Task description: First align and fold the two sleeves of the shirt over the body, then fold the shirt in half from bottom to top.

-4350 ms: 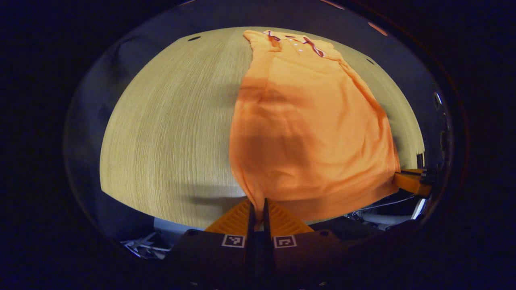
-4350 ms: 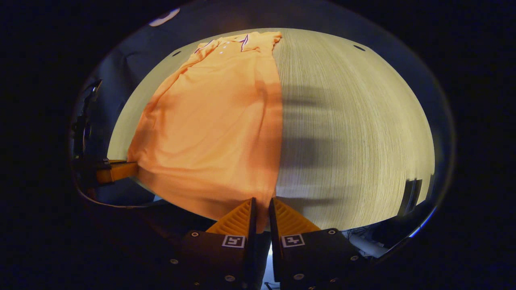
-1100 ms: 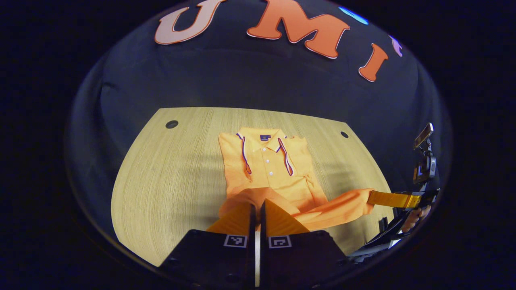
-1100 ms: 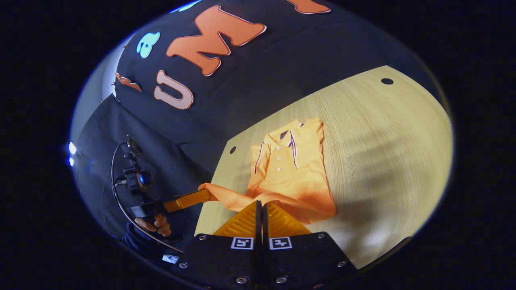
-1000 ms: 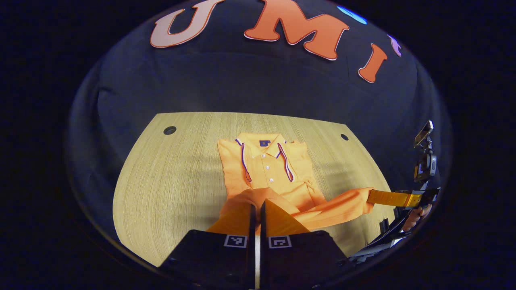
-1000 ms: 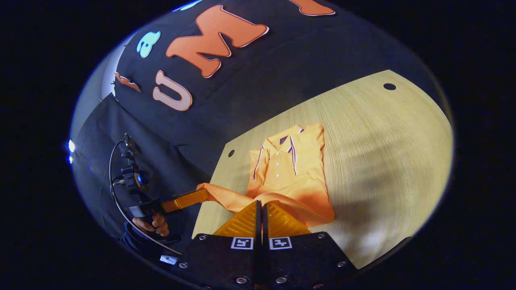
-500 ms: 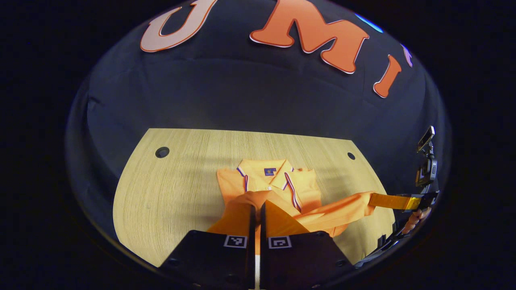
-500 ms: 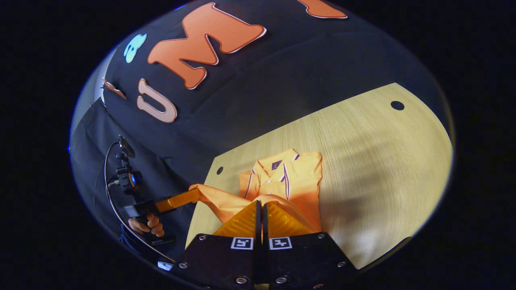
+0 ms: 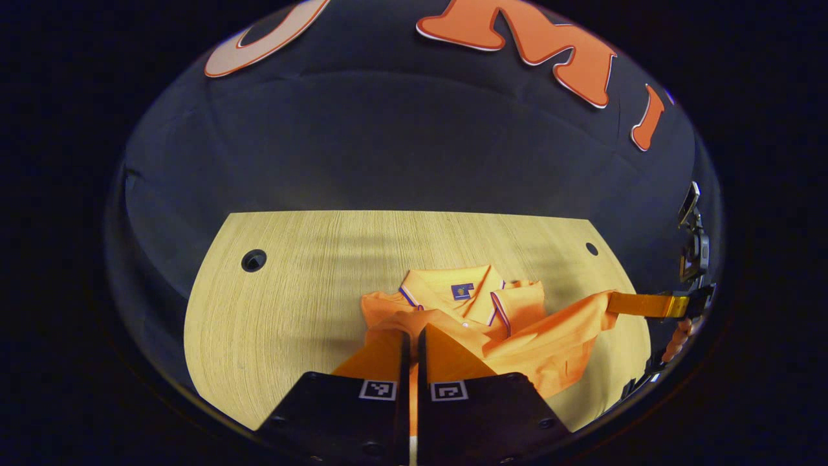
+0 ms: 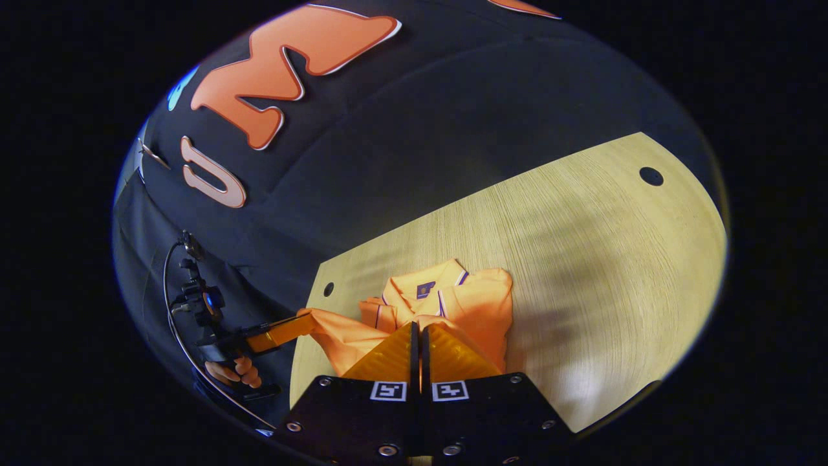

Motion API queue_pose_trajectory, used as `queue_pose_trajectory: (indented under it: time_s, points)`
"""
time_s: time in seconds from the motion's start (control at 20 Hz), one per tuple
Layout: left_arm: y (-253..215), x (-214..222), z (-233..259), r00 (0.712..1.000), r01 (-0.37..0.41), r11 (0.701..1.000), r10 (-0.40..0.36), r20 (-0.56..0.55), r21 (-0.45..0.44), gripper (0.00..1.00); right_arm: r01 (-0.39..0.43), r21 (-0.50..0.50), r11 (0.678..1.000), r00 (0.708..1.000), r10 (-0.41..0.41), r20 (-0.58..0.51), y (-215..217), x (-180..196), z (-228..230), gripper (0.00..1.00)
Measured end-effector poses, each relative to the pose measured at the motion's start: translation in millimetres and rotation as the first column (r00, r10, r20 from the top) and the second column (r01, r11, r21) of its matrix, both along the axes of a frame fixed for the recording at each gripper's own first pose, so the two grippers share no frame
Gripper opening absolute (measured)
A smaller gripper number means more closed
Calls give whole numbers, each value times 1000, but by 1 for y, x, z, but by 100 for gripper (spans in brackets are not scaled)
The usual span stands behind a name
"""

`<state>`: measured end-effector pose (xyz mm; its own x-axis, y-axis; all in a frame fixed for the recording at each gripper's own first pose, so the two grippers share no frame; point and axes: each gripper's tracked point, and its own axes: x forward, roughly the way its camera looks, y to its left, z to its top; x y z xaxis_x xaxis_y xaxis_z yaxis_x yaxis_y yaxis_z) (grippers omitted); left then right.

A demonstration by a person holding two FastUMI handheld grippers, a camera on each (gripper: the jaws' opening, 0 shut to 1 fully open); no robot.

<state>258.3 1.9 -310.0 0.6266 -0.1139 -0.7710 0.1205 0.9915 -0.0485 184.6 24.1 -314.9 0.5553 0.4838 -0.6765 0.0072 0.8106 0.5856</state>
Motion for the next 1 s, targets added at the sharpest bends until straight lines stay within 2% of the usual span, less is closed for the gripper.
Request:
queue_pose_trajectory:
  time_s: [0.4,0.65,0.75,0.85,0.9,0.95,1.0]
  points:
    - [23,48,-41,1000,-5,993,6,-7,116,5,13,-115,993,999,-19,-46,-3,49,-46,0]
    - [30,59,-55,1000,-23,989,23,-1,143,7,55,-153,987,995,-67,-75,-9,62,-69,0]
    - [31,62,-60,1000,-17,988,17,-3,156,8,66,-170,983,988,-87,-123,-14,61,-81,1]
    - [35,63,-64,1000,-22,985,24,-8,169,22,86,-187,979,983,-114,-146,-13,59,-86,1]
    - [34,64,-63,1000,-27,985,29,-8,170,28,86,-196,977,984,-114,-135,-11,62,-92,17]
    - [33,64,-62,1000,-28,986,30,-5,167,45,90,-203,975,985,-118,-127,-14,64,-90,27]
    - [34,61,-58,999,-34,985,34,2,169,62,99,-208,973,985,-125,-115,-15,65,-87,42]
